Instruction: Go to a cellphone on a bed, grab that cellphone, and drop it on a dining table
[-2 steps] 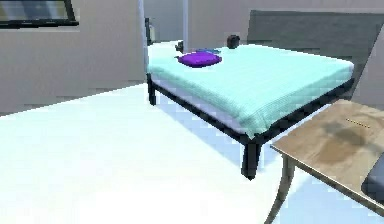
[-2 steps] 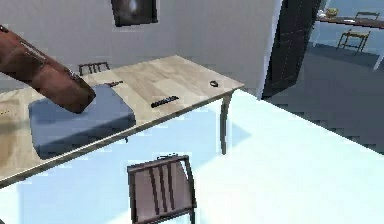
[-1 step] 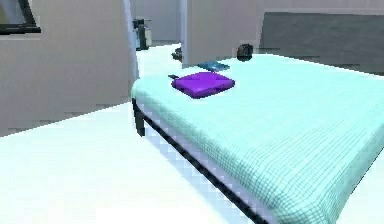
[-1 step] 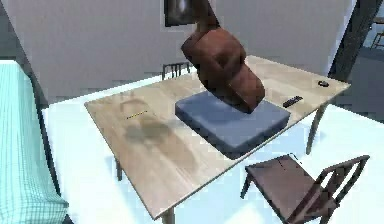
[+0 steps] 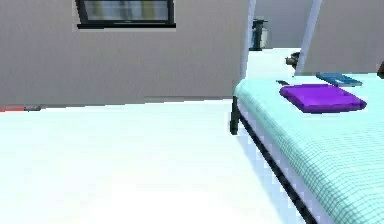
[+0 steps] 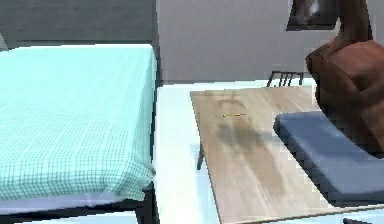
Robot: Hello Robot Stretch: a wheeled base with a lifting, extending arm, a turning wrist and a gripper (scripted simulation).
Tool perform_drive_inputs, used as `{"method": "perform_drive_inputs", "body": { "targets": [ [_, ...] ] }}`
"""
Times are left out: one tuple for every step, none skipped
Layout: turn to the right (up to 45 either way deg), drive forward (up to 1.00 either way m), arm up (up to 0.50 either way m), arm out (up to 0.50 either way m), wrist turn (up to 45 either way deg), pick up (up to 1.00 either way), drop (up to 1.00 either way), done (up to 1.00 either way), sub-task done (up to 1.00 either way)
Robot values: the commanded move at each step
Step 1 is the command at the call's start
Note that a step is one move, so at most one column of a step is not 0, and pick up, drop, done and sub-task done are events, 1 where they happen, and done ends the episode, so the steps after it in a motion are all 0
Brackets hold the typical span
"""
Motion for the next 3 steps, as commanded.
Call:
{"method": "perform_drive_inputs", "body": {
  "targets": [
    [0.0,1.0,0.0,0.0,0.0,0.0,0.0,0.0,0.0],
    [3.0,0.0,0.0,0.0,0.0,0.0,0.0,0.0,0.0],
    [0.0,0.2,0.0,0.0,0.0,0.0,0.0,0.0,0.0]
  ]
}}
